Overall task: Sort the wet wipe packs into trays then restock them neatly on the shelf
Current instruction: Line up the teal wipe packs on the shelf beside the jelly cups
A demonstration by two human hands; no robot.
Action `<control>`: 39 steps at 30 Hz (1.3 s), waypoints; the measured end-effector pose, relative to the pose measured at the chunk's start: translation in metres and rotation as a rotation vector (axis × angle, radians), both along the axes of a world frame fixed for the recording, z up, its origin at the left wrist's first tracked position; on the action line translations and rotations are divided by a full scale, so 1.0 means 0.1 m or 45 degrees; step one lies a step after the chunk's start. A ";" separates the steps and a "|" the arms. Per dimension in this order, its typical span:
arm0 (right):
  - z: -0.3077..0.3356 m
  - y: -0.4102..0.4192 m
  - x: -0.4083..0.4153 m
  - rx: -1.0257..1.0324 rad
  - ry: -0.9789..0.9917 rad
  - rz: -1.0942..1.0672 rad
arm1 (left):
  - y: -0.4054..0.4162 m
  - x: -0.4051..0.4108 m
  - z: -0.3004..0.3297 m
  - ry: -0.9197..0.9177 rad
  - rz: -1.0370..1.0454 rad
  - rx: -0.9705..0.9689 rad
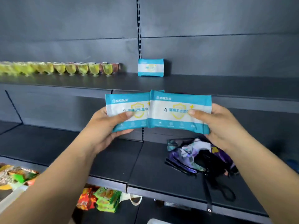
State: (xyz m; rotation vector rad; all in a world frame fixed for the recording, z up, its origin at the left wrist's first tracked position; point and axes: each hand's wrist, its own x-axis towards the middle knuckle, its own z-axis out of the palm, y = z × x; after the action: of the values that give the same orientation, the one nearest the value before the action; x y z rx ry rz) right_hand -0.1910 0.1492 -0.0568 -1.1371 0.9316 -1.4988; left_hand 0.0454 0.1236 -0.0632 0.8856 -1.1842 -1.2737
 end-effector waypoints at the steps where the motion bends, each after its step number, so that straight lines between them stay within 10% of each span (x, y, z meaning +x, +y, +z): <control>1: 0.11 -0.05 0.05 -0.032 0.002 -0.006 | -0.08 0.04 0.09 0.004 -0.010 -0.036; 17: 0.97 -1.96 0.46 0.024 0.170 -0.614 | -1.88 0.50 0.65 -0.235 0.661 -0.433; 39: 0.57 -3.94 0.43 0.096 0.745 -0.687 | -2.56 0.42 0.43 -0.183 0.592 -0.353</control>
State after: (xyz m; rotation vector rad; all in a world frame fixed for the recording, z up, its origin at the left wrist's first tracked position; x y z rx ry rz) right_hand -0.1479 -0.2450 0.0001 -1.3668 1.7927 -1.5436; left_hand 0.0874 -0.1326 -0.0199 0.9839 -1.1467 -0.6634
